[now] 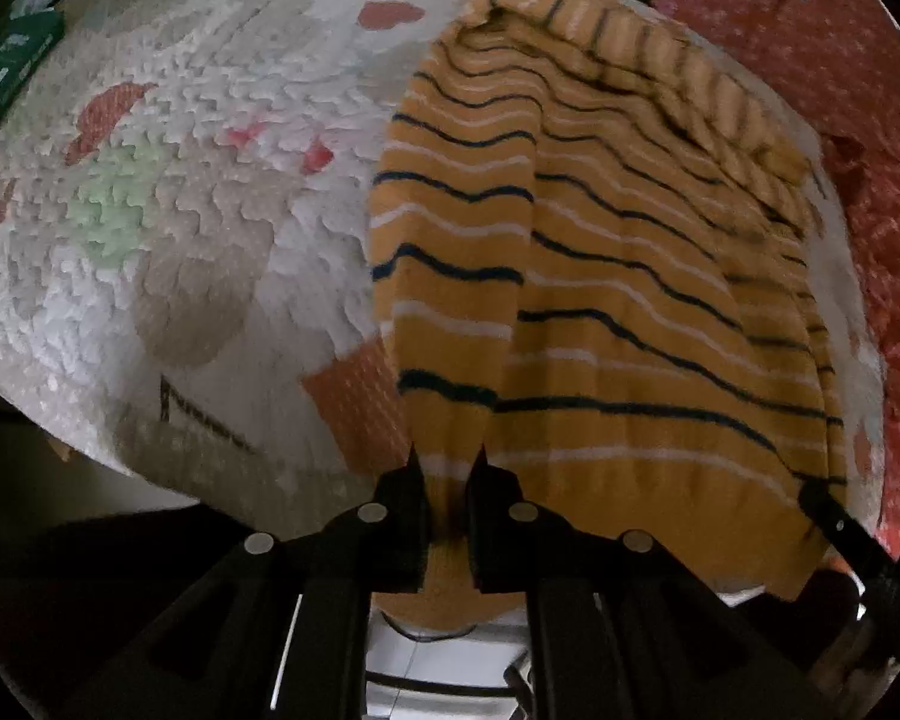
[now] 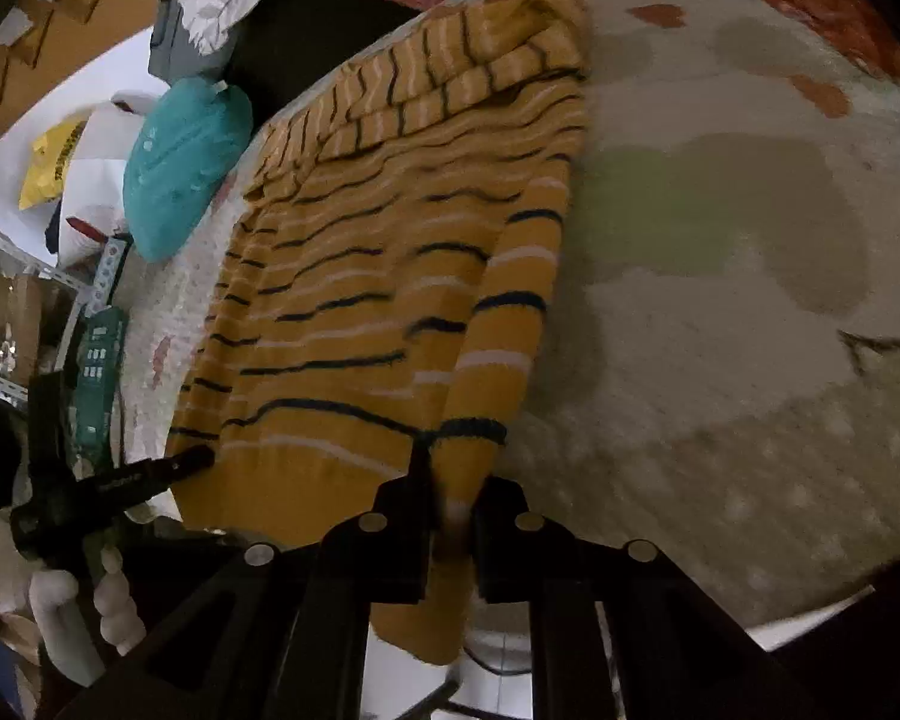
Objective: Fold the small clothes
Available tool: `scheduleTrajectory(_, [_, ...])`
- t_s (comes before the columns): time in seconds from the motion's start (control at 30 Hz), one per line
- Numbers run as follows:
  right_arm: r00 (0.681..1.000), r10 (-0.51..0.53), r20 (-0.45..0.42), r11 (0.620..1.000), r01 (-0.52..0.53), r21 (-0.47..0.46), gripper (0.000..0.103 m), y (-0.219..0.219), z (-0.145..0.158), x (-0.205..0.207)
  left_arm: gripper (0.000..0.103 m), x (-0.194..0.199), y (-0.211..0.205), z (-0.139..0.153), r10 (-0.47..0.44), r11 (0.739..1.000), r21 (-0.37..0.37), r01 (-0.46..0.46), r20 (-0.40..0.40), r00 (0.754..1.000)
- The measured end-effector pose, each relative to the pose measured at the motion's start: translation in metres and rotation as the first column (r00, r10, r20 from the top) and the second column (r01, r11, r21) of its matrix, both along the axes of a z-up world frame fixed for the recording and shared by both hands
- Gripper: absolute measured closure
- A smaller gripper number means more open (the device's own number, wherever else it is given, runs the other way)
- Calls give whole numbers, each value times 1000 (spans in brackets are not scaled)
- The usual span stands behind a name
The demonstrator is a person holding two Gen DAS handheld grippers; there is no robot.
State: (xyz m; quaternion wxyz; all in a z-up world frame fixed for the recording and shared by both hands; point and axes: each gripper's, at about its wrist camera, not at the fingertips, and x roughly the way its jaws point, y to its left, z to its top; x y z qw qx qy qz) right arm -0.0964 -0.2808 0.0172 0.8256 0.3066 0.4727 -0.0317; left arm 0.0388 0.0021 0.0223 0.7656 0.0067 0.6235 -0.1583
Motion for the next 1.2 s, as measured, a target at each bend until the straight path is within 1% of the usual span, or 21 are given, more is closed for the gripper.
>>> scheduleTrajectory(0.13, [1000, -24, -17, 1000, 24, 11, 93, -14, 4, -35, 94, -35, 0, 2, -38, 999, -13, 38, -30, 999])
scheduleTrajectory(0.27, [997, -27, -72, 1000, 27, -11, 92, -11, -4, -63, 94, -74, 5, -16, -69, 998, -10, 69, -64, 996])
scheduleTrajectory(0.3, [996, -22, -92, 1000, 21, -13, 91, -10, -10, -68, 94, -79, 9, -21, -67, 997, -30, 65, -73, 995])
scheduleTrajectory(0.33, [995, -25, -99, 1000, 24, -11, 87, -10, -13, -70, 93, -79, 13, -24, -63, 997, -55, 58, -82, 995])
scheduleTrajectory(0.37, [994, -36, -102, 999, 35, -14, 86, -10, -14, -73, 92, -80, 21, -27, -49, 995, -90, 40, -99, 994])
scheduleTrajectory(0.43, [995, -41, -88, 999, 39, -19, 86, -13, -10, -78, 91, -86, 38, -23, -23, 991, -131, 8, -108, 994])
scheduleTrajectory(0.47, [996, -38, -76, 999, 36, -27, 85, -14, -5, -80, 91, -90, 47, -15, -14, 987, -160, -1, -92, 996])
scheduleTrajectory(0.5, [998, -43, -48, 998, 40, -46, 83, -17, 6, -84, 91, -90, 54, -6, -9, 985, -170, -3, -68, 998])
scheduleTrajectory(0.57, [998, -61, -17, 995, 59, -79, 71, -23, 21, -85, 90, -89, 64, 13, 2, 983, -183, -4, -10, 1000])
scheduleTrajectory(0.6, [997, -71, -2, 993, 71, -94, 70, -26, 28, -85, 89, -87, 68, 24, 7, 981, -192, -4, 16, 1000])
scheduleTrajectory(0.63, [997, -81, 15, 991, 82, -107, 69, -31, 36, -84, 87, -81, 70, 34, 12, 980, -201, -5, 38, 999])
scheduleTrajectory(0.67, [996, -86, 28, 989, 89, -116, 69, -34, 42, -81, 82, -73, 69, 42, 16, 979, -205, -4, 58, 998])
scheduleTrajectory(0.7, [995, -87, 38, 988, 91, -127, 69, -37, 47, -77, 79, -62, 64, 51, 19, 978, -208, -2, 80, 997])
scheduleTrajectory(0.73, [995, -84, 45, 986, 89, -139, 69, -38, 53, -70, 74, -51, 59, 55, 21, 978, -207, -1, 98, 995])
scheduleTrajectory(0.77, [996, -74, 50, 986, 80, -148, 69, -38, 56, -63, 69, -36, 56, 62, 30, 980, -200, -4, 125, 992])
scheduleTrajectory(0.8, [997, -61, 55, 985, 69, -158, 69, -36, 60, -54, 67, -24, 51, 67, 37, 981, -193, -9, 143, 989])
scheduleTrajectory(0.87, [998, -21, 62, 982, 33, -186, 69, -32, 66, -28, 55, 2, 41, 74, 42, 982, -190, -6, 182, 982])
scheduleTrajectory(0.9, [998, -15, 63, 981, 26, -193, 69, -31, 67, -21, 53, 16, 33, 73, 45, 983, -186, -8, 196, 980])
scheduleTrajectory(0.97, [998, 5, 64, 976, 9, -219, 69, -27, 67, 7, 52, 52, 14, 65, 51, 983, -184, -13, 205, 977])
scheduleTrajectory(1.1, [999, -4, 54, 964, 18, -264, 69, -27, 61, 69, 52, 116, -15, 38, 93, 978, -202, -58, 169, 981])
scheduleTrajectory(1.2, [999, -11, 51, 963, 25, -269, 69, -28, 55, 125, 52, 157, -30, 18, 123, 979, -183, -92, 162, 979])
